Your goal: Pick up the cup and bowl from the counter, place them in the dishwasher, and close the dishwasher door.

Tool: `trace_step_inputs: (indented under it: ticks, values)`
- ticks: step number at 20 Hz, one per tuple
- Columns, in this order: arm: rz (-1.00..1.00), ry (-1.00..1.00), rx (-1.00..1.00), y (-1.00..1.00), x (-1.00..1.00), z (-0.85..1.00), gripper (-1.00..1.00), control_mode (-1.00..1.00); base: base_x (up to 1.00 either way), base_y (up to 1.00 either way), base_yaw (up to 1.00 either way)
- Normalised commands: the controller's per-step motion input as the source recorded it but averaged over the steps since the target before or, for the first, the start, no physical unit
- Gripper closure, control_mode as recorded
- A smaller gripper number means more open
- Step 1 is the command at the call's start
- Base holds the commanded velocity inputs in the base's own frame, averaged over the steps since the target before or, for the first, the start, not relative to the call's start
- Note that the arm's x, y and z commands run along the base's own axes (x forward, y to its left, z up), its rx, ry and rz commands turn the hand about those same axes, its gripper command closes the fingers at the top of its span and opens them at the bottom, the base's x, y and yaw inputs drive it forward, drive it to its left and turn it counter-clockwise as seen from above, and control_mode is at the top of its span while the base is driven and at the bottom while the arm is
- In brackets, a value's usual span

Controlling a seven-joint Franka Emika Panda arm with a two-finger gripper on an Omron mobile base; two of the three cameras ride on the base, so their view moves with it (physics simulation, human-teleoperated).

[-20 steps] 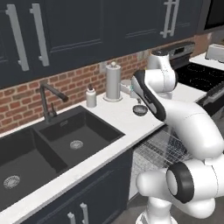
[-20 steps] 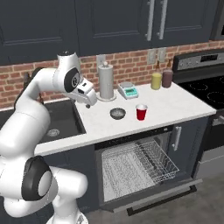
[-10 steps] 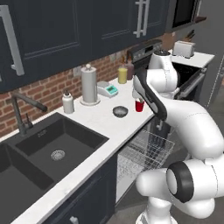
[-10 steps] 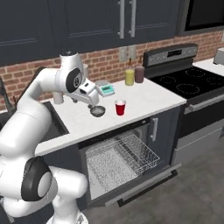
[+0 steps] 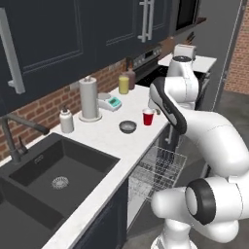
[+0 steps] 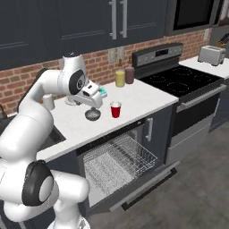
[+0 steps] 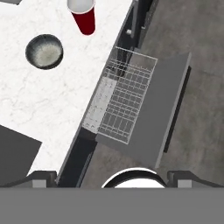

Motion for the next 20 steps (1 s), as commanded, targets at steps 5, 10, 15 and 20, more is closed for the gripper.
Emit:
trace_step_inputs:
  ticks: [5,10,15,20]
  values:
    - [0.0,0.0,0.0,0.0,0.0,0.0,-1.0,1.0,0.0,0.57,-0.21]
    - [0.0,0.0,0.0,0.0,0.0,0.0,-1.0,1.0,0.0,0.53,-0.2]
    - [0.0,0.0,0.0,0.0,0.0,0.0,-1.0,1.0,0.03,0.52,-0.19]
    - [0.0,0.0,0.0,0.0,0.0,0.0,-1.0,1.0,0.13,0.51,-0.15]
